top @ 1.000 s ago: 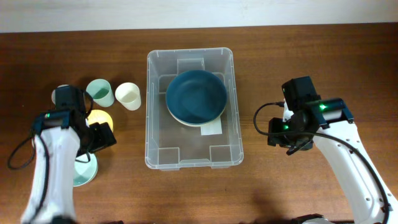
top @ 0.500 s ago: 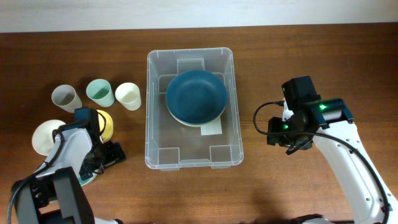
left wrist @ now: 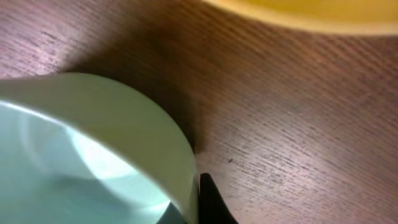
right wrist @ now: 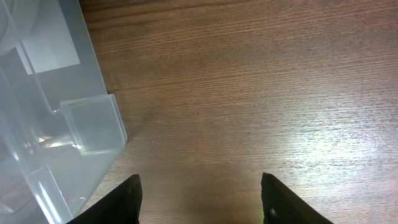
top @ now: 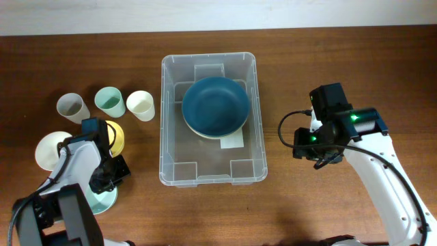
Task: Pack container
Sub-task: 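Grasp the mint-green bowl rim with the left gripper, then carry the mint-green bowl into the container front and release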
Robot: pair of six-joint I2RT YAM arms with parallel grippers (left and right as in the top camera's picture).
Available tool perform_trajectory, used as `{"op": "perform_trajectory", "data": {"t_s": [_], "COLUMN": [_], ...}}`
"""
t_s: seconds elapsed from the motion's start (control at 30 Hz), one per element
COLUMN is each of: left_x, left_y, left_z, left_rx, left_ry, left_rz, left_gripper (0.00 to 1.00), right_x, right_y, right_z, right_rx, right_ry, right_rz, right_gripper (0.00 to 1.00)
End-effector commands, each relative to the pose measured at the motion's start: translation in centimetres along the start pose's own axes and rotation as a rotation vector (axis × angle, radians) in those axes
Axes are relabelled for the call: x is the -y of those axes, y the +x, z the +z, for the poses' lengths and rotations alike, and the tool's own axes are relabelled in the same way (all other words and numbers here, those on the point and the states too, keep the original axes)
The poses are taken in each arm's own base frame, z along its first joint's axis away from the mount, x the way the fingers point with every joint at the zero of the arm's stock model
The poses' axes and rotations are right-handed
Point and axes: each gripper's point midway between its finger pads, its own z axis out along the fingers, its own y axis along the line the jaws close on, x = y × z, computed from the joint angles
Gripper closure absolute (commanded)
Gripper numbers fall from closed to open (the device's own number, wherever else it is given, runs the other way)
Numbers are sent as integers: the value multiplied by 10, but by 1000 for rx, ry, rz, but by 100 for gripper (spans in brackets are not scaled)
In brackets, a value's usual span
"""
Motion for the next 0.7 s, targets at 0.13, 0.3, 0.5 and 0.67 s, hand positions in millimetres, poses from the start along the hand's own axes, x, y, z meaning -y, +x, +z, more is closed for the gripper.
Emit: {"op": "perform_trajectory", "data": {"t_s": [0.13, 0.3, 0.5, 0.67], "left_x": [-3, -4, 28, 87], "left_y": [6, 7, 6, 20], "left_z": [-13, -63, -184, -254], "left_rx": [4, 94, 377, 532], "left_ry": [10, 35, 188, 323], "left_rz": [-3, 5, 138, 407], "left_gripper": [99, 100, 100, 100], "right_x": [2, 2, 0, 8], "right_y": [-2, -3, -8, -15], "right_z": [-1, -1, -1, -2], "right_rx": [20, 25, 43, 72], "right_ry": [19, 17, 10, 33], "right_rz": [5, 5, 5, 78], "right_gripper": [43, 42, 42, 43]}}
